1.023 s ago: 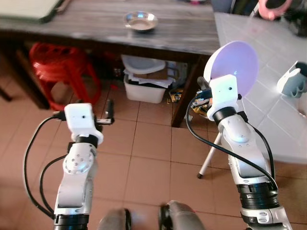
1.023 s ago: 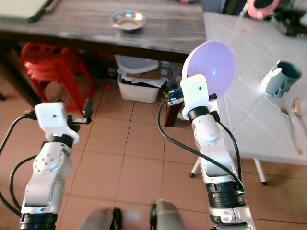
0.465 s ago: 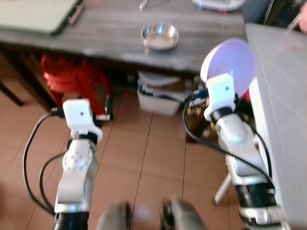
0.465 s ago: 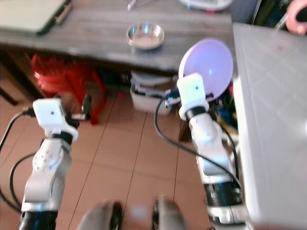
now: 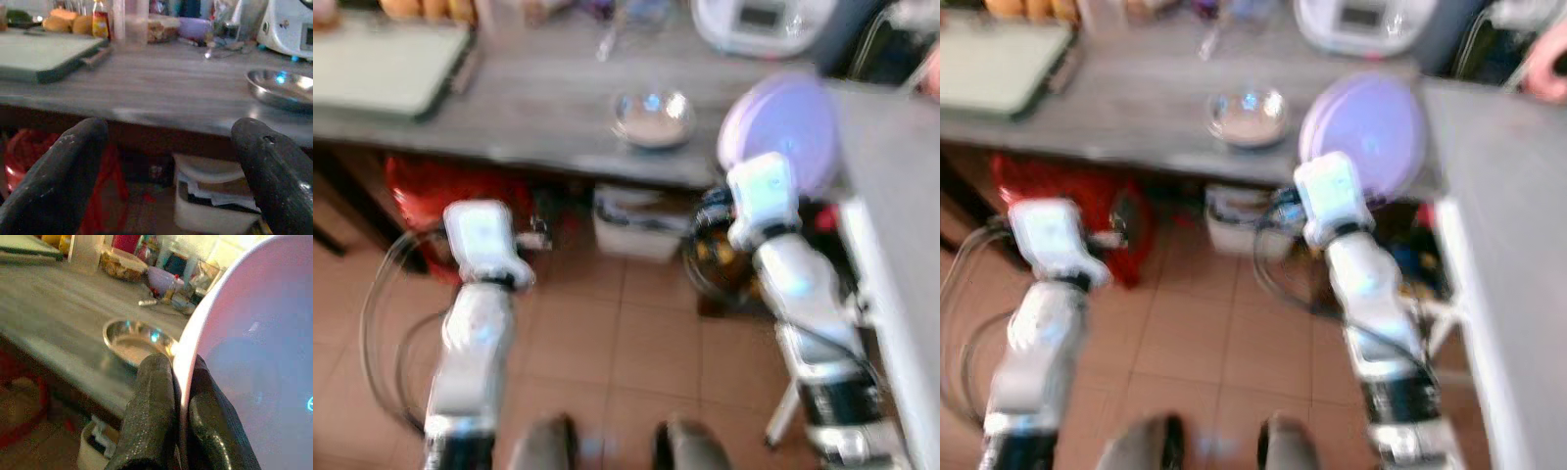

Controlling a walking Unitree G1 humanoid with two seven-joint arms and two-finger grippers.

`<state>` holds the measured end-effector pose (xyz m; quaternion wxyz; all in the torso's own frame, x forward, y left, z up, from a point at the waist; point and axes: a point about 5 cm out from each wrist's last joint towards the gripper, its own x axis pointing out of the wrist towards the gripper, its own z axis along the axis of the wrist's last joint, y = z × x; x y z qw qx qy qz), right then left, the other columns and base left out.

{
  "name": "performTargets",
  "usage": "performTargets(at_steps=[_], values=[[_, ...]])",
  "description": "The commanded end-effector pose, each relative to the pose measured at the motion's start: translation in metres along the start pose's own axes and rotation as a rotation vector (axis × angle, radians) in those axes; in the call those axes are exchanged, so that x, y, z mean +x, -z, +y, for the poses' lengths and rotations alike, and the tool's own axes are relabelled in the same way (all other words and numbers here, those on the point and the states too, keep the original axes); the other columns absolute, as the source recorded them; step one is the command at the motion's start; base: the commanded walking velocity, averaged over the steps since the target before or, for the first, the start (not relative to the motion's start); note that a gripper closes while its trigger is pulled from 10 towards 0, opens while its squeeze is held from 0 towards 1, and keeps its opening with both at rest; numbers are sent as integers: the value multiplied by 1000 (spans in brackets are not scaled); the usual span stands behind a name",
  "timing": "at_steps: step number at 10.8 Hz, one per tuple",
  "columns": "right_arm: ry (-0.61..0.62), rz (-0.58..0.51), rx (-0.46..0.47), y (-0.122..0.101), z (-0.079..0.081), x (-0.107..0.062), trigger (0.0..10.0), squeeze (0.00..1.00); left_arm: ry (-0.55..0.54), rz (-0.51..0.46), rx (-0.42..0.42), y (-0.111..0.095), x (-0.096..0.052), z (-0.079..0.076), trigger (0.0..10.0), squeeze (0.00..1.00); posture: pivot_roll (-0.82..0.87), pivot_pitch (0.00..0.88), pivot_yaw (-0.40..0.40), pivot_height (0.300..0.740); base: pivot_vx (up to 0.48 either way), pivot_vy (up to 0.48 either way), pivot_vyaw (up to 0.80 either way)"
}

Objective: Setting the table

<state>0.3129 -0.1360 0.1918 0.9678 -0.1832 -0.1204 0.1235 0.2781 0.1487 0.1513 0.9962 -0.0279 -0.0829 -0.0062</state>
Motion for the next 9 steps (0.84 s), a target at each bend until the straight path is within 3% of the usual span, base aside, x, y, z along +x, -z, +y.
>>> performTargets(at_steps=[1,2,9], values=[[27,-16,-21,-3,-9,-2,10000,0,40,-13,-16,-3,-1,-10,10000,0,-5,182,-25,740,368,307,0],[27,-20,-24,-3,-9,-2,10000,0,48,-21,-2,-4,-2,-11,10000,0,-3,182,-24,740,375,300,0],[20,-43,-78,-6,-8,6,10000,0,86,-48,6,-8,-4,-17,10000,0,7,171,-26,740,466,-35,0]])
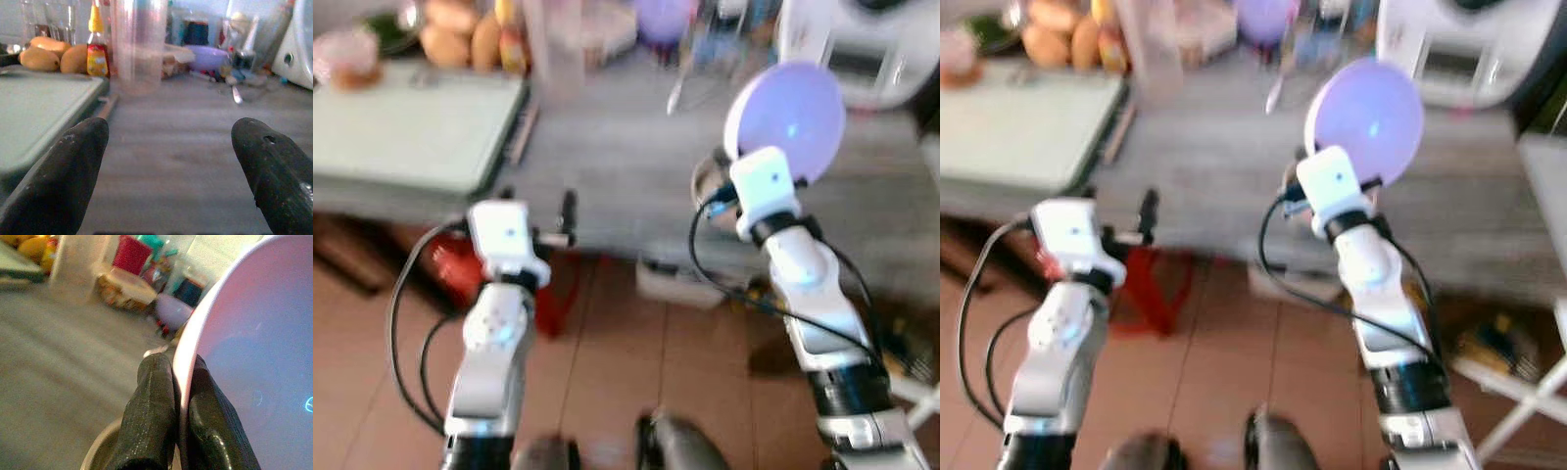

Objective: Setting the table

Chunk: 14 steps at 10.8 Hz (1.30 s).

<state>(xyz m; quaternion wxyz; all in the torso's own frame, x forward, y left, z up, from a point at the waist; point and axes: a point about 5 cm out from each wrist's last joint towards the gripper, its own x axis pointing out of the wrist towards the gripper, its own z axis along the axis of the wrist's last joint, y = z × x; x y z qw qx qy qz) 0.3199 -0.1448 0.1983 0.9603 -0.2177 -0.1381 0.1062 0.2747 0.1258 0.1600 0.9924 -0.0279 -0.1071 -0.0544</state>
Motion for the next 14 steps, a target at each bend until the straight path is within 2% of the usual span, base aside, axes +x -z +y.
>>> performTargets(at_steps=[1,3,7,8,10,12,14], values=[[-3,-18,0,-4,3,1,10000,0,-8,-1,3,-1,-4,5,10000,0,8,170,-27,740,0,0,0],[-27,0,-5,-2,2,6,10000,0,-13,-2,2,-1,-6,8,10000,0,15,178,-32,740,0,0,0],[-302,-18,-52,-9,9,25,10000,0,-19,31,25,2,-20,16,10000,0,33,204,-25,740,0,0,0],[-379,-6,-45,-8,12,34,10000,0,-15,40,22,3,-22,14,10000,0,40,210,-24,740,0,0,0],[-497,29,-58,-3,19,40,10000,0,-5,55,20,2,-27,12,10000,0,54,228,-18,740,0,0,0],[-547,109,-55,10,21,40,10000,0,-1,76,29,3,-31,16,10000,0,62,242,-15,740,0,0,0],[-554,143,-72,17,21,40,10000,0,6,84,24,2,-33,15,10000,0,62,248,-14,740,0,0,0]])
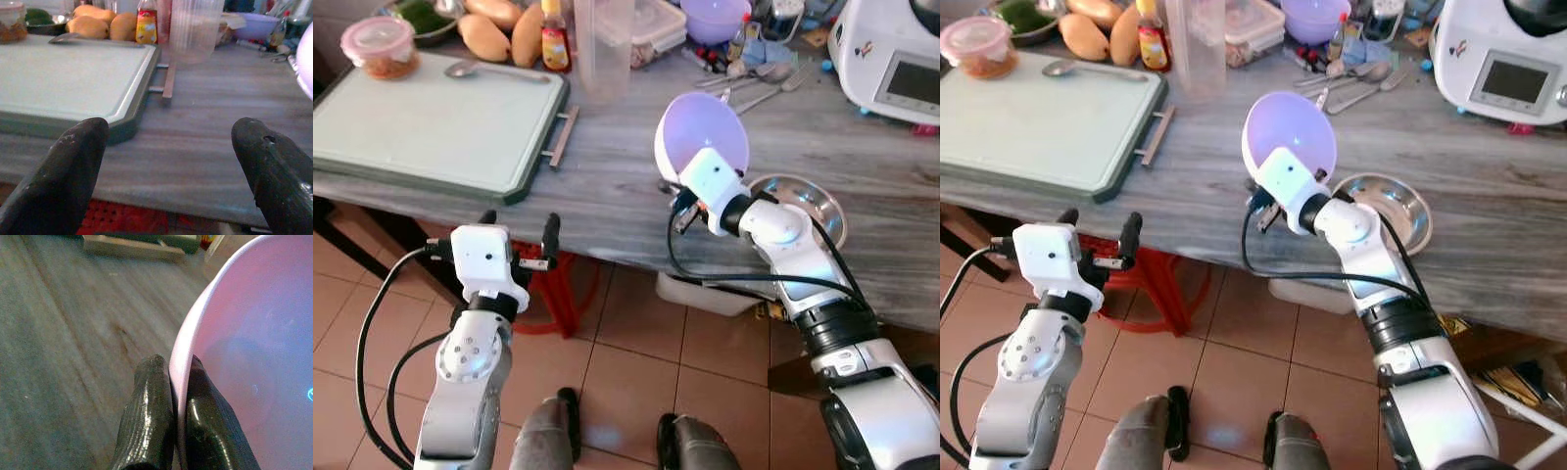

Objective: Setting the table

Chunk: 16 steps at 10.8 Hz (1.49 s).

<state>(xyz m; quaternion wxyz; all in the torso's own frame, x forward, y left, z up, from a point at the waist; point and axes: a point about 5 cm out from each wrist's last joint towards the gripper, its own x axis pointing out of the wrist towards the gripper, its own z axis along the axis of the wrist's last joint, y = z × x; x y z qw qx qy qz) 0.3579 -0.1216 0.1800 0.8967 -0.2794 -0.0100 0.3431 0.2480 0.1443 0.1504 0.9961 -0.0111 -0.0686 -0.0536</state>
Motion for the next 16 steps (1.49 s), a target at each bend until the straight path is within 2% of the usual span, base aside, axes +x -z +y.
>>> performTargets(at_steps=[1,2,3,4,11,14,16], values=[[0,25,-3,2,-4,-1,10000,0,20,12,-15,0,-4,-3,10000,0,58,250,-15,740,0,0,0],[3,28,13,3,-5,-1,10000,0,22,14,-17,0,-4,-3,10000,0,57,253,-15,740,0,0,0],[2,33,16,4,-6,-1,10000,710,23,16,-19,0,-4,-4,10000,0,57,253,-16,740,0,0,0],[0,38,13,5,-6,-1,10000,1000,24,19,-19,1,-4,-4,10000,0,58,253,-16,740,0,0,0],[6,-7,-55,-18,-16,-5,10000,1000,12,32,-26,4,2,-4,10000,0,45,225,-24,740,0,0,0],[13,32,-51,-18,-24,-8,10000,1000,10,39,-29,6,7,-4,10000,0,36,207,-30,740,0,0,0],[-32,51,-57,-15,-20,-10,10000,1000,11,60,-33,11,6,-6,10000,0,34,204,-30,740,0,0,0]])
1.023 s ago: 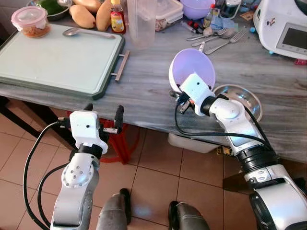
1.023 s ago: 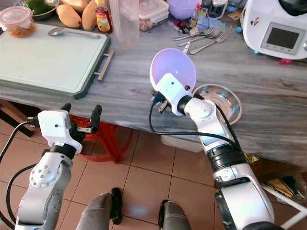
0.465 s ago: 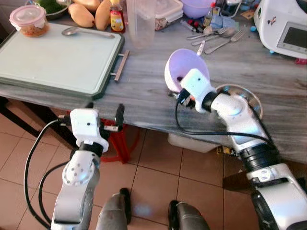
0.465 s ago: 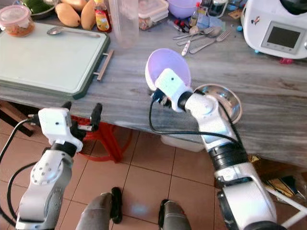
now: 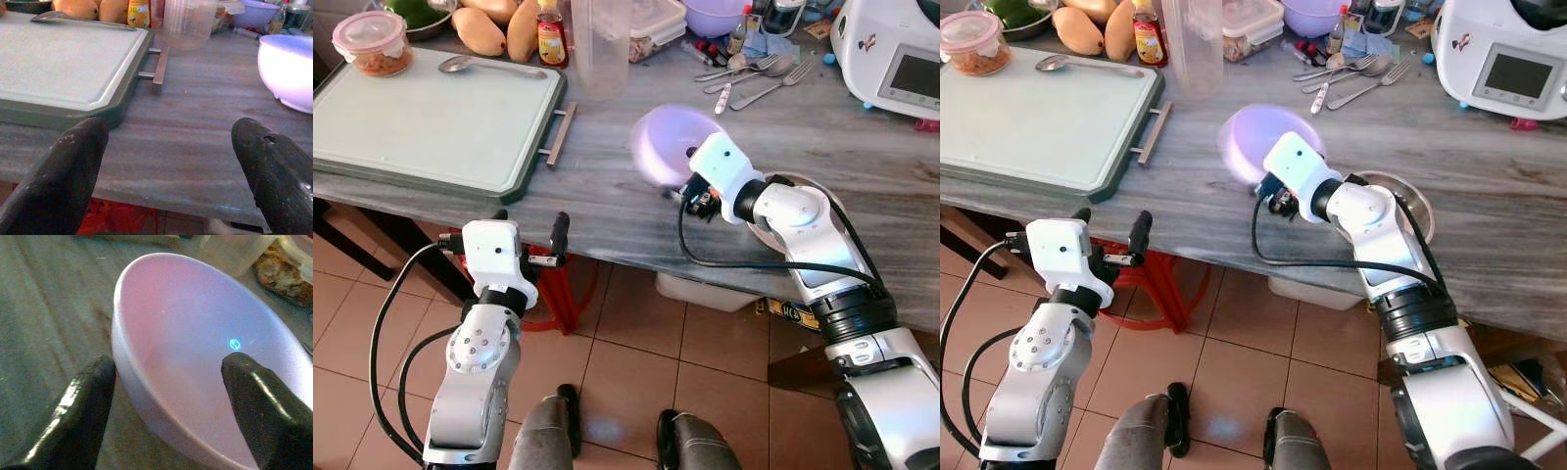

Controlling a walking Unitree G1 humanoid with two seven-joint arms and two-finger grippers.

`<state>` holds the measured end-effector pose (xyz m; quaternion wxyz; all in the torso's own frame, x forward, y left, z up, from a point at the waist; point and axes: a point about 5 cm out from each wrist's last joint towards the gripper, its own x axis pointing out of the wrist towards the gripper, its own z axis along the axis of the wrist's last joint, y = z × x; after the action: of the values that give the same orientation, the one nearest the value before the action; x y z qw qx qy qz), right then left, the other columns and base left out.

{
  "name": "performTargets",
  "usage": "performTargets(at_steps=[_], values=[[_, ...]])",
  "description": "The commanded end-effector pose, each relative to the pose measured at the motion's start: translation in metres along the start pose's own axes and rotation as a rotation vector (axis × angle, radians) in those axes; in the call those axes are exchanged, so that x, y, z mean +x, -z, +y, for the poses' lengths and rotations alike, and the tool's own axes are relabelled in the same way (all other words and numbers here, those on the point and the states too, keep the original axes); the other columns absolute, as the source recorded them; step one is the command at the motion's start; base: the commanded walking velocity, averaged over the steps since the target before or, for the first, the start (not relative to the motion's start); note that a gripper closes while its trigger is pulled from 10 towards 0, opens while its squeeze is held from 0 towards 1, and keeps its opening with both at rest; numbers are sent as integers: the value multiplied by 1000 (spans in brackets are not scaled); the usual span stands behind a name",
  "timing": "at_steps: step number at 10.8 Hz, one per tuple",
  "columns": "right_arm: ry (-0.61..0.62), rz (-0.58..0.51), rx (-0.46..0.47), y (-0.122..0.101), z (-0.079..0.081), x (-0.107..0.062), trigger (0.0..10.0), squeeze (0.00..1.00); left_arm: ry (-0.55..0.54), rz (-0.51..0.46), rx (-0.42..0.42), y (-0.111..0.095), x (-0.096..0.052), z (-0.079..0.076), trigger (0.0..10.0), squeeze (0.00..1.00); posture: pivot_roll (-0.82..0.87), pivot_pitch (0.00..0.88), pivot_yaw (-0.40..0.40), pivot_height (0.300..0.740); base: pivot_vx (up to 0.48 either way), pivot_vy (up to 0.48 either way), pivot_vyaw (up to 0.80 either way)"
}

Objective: Setting the table

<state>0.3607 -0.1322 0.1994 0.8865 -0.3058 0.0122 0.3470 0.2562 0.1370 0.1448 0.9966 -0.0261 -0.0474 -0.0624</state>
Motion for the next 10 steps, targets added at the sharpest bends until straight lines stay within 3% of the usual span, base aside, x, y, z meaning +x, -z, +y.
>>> performTargets(at_steps=[1,4,7,10], values=[[-14,0,-28,0,1,-3,10000,1000,-4,18,1,4,-2,0,10000,0,37,202,-31,740,0,0,0],[50,-74,-15,-8,-2,-7,10000,1000,-7,16,5,4,-1,3,10000,0,39,201,-25,740,0,0,0],[250,-207,35,-23,-13,-17,10000,1000,-7,15,6,4,-1,3,10000,0,37,199,-24,740,0,0,0],[486,-221,5,-19,-14,-33,10000,1000,-10,16,2,4,-2,3,10000,0,30,202,-25,740,0,0,0]])
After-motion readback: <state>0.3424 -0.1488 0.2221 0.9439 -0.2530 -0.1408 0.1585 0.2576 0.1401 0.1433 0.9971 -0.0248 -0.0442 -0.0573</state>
